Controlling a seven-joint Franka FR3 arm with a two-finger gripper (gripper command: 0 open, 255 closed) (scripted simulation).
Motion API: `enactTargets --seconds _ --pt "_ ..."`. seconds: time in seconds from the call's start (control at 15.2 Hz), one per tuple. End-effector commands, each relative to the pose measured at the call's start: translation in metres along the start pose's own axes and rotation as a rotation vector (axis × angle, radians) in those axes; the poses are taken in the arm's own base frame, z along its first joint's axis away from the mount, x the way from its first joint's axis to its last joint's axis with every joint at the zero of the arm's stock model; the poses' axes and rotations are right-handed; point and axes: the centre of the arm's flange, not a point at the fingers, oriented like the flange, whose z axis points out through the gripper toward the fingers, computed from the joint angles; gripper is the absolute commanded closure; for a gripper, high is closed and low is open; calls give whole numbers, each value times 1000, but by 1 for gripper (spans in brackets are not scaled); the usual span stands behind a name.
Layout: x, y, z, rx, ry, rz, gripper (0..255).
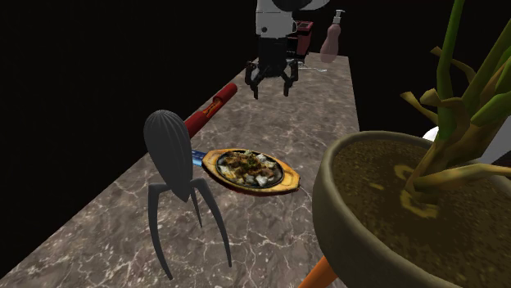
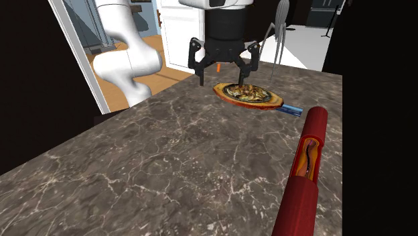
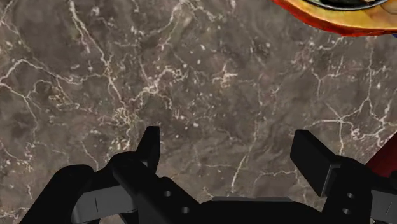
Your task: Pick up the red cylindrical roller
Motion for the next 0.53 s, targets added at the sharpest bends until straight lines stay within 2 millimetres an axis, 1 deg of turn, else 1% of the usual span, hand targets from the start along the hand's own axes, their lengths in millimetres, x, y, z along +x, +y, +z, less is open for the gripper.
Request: enactTargets --seconds 0.0,0.46 --pt "10 -27 6 -9 2 54 0" --pt "62 -107 22 -43 11 228 0"
